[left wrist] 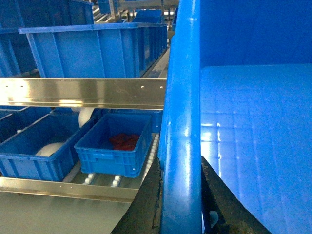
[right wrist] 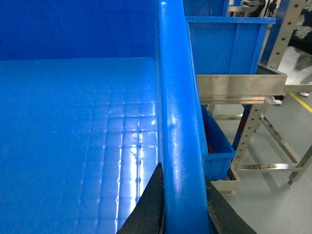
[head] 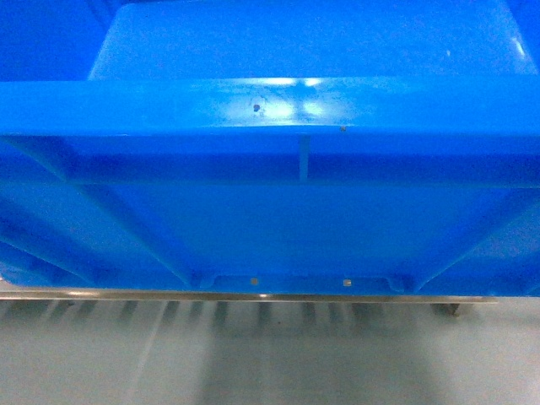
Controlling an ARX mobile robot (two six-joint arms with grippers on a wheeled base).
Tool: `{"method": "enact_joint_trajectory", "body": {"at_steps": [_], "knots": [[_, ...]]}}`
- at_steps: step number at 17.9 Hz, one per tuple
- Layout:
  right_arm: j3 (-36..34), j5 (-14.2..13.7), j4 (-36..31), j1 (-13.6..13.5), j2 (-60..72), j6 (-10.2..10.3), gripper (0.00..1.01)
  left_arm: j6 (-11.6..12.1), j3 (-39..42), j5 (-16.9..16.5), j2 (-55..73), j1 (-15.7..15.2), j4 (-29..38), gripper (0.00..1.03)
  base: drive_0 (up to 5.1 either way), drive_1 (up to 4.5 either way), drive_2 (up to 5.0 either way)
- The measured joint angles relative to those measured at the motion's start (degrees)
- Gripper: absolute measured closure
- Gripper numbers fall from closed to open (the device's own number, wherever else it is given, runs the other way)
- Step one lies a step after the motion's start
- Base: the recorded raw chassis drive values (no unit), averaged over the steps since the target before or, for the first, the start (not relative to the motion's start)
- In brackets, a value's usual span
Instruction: Place box next to blue box on left shelf
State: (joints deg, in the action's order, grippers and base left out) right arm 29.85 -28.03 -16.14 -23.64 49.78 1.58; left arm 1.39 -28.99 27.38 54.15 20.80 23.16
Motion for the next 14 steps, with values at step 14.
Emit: {"method": "enact_joint_trajectory", "body": {"at_steps": [14], "knots": [[0.02,-0.09,0.0,-0.31,0.31,0.11,0.93,0.15,0.0,0.02,-0.2,-0.11,-0.35,0.9,-0.3,0.18,0.2]]}}
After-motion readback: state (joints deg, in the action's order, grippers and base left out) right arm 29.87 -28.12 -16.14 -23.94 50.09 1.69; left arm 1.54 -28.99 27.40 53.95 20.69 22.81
